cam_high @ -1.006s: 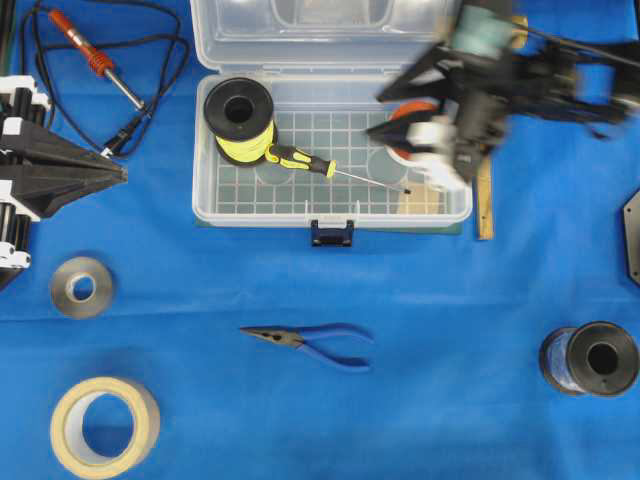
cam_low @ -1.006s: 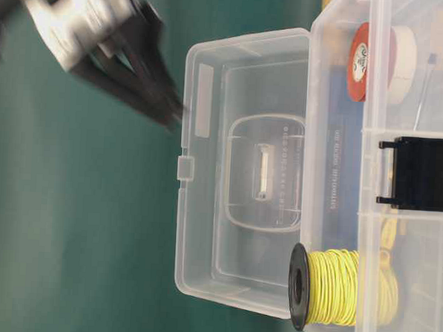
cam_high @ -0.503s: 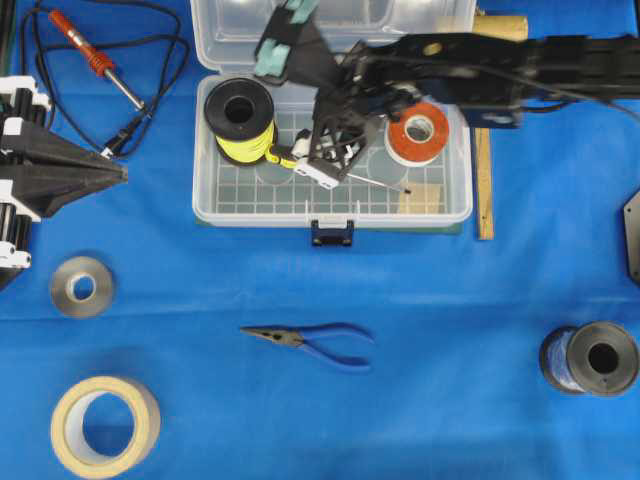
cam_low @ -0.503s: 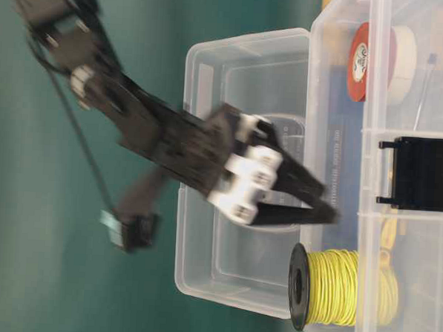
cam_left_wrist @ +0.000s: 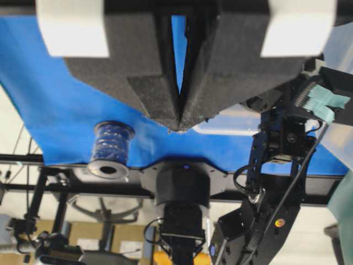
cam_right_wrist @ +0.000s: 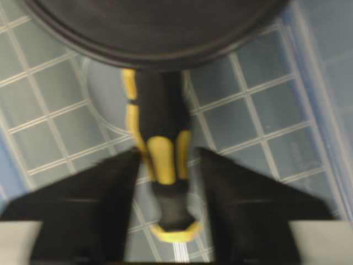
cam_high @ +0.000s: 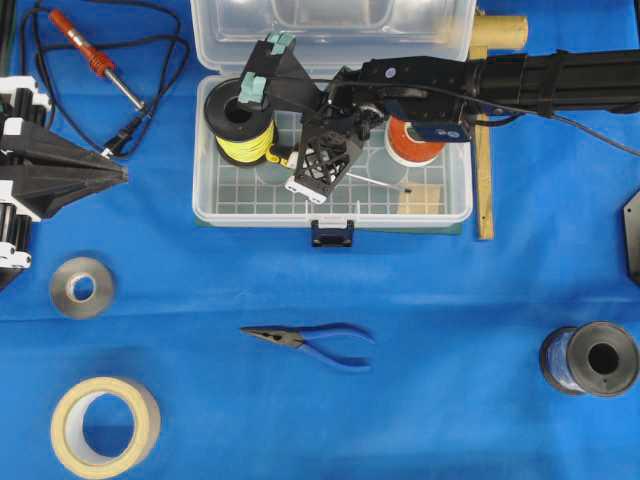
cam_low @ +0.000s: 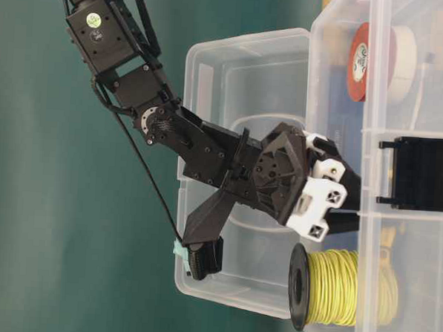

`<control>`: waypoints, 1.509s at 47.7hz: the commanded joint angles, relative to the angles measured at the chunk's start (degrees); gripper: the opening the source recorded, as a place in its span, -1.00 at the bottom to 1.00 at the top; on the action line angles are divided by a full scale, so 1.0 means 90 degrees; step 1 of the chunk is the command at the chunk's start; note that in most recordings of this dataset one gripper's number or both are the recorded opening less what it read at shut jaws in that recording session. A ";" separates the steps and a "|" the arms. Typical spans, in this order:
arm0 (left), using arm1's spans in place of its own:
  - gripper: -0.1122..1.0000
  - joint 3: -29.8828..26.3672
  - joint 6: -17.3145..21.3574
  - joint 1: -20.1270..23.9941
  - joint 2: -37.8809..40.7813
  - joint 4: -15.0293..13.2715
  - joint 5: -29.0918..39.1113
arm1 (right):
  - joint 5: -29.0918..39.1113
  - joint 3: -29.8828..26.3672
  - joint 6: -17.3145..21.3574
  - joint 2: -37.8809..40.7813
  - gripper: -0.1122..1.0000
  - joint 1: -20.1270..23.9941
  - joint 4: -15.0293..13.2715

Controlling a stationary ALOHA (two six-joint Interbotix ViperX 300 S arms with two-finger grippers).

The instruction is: Pick the screwdriver from the toolbox among several items.

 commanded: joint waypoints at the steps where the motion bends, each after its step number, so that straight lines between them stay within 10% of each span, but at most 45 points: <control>1: -0.80 -0.0098 0.0010 -0.0010 0.0029 -0.0020 -0.0020 | -0.0088 -0.0146 0.0000 -0.0137 -0.30 -0.0010 0.0029; 39: -0.80 -0.0107 0.0000 0.0000 -0.0049 -0.0020 -0.0059 | 0.1318 -0.0098 0.0605 -0.2529 -0.32 0.1074 -0.0078; 55: -0.80 -0.0107 0.0000 -0.0010 -0.0039 -0.0029 -0.0098 | 0.0840 -0.0254 0.1924 -0.1670 -0.32 0.2383 -0.0986; 72: -0.80 -0.0107 -0.0029 -0.0010 -0.0039 -0.0039 -0.0098 | 0.0605 -0.0869 0.1963 -0.0078 -0.32 0.2510 -0.1055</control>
